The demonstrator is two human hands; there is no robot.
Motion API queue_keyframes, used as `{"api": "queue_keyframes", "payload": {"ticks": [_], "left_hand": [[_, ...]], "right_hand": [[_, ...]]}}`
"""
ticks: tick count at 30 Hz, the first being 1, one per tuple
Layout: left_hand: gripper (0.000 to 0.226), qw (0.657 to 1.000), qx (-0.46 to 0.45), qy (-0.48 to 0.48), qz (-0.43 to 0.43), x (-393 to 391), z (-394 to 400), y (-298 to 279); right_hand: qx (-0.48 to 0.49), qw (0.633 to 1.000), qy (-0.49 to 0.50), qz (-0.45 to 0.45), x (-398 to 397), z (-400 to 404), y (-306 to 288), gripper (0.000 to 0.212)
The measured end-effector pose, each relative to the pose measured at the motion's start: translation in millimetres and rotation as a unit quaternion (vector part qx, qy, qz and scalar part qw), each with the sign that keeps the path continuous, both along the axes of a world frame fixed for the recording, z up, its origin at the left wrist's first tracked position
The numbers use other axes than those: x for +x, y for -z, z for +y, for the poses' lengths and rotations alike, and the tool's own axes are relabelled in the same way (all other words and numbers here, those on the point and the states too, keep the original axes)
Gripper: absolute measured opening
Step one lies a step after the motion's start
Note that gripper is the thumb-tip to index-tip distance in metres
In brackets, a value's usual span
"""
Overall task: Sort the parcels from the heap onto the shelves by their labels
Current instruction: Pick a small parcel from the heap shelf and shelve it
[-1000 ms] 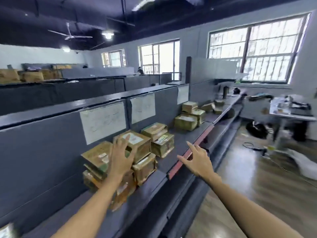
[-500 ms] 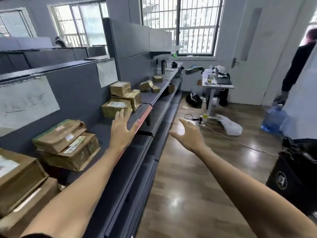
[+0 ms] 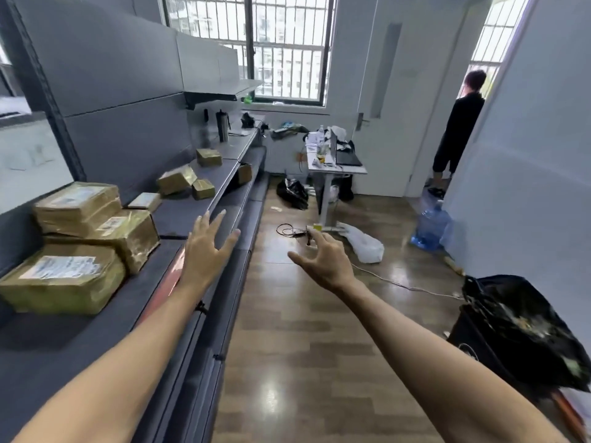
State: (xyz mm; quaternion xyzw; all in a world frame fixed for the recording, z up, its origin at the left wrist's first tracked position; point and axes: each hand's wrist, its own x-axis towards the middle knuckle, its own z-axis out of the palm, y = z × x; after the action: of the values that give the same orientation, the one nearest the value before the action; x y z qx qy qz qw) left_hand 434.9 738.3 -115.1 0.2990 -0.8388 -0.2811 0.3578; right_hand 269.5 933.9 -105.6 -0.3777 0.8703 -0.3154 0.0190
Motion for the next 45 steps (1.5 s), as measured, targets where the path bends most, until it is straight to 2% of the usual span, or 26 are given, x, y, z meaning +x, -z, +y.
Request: {"api": "queue_keyframes", "payload": {"ticks": [2, 6, 12, 15, 18, 24, 29, 34, 38, 41, 45], "left_hand": [[0.062, 1.0, 0.002, 0.007, 0.001, -45.6, -27.9, 1.8], [0.074, 1.0, -0.006, 0.02, -0.003, -141.1, -83.4, 13.9], [0.076, 0.999, -0.004, 0.024, -0.025, -286.2, -164.5, 16.6], [0.067, 1.0, -0.006, 0.005, -0.017, -343.7, -213.1, 9.2], [0.074, 1.0, -0.009, -0.015, -0.021, -384.7, -257.9, 3.5], [0.073, 0.997, 0.024, -0.062, -0.026, -443.3, -359.5, 31.9], [0.076, 0.991, 0.074, -0.107, -0.02, -479.9, -473.3, 56.9], [0.065, 0.982, 0.097, -0.16, -0.006, -513.2, -569.6, 64.2], [0.076, 0.978, 0.1, -0.179, -0.024, -530.6, -626.5, 70.4], [0.065, 0.968, 0.101, -0.225, -0.033, -539.6, -666.3, 74.6], [0.063, 0.956, 0.099, -0.274, -0.026, -544.5, -709.3, 86.2]], "right_hand": [[0.001, 1.0, 0.007, -0.003, -42.5, -23.2, 2.0, 0.081], [-0.008, 1.0, 0.017, -0.007, -139.4, -68.2, 14.9, 0.084], [0.013, 0.999, 0.029, -0.015, -294.7, -144.1, 17.2, 0.089], [0.021, 1.0, 0.022, -0.007, -357.3, -191.0, 9.4, 0.087], [0.027, 1.0, 0.006, -0.006, -406.2, -242.3, 10.1, 0.084], [0.053, 0.998, -0.038, -0.014, -487.2, -369.8, 37.2, 0.085], [0.087, 0.994, -0.068, -0.009, -545.1, -480.6, 48.0, 0.086], [0.106, 0.991, -0.086, -0.002, -601.7, -579.1, 42.7, 0.083], [0.094, 0.989, -0.117, -0.017, -628.1, -656.3, 48.5, 0.083], [0.096, 0.981, -0.167, -0.017, -642.4, -719.1, 60.1, 0.084], [0.105, 0.965, -0.239, -0.014, -652.7, -803.2, 81.9, 0.086]]}}
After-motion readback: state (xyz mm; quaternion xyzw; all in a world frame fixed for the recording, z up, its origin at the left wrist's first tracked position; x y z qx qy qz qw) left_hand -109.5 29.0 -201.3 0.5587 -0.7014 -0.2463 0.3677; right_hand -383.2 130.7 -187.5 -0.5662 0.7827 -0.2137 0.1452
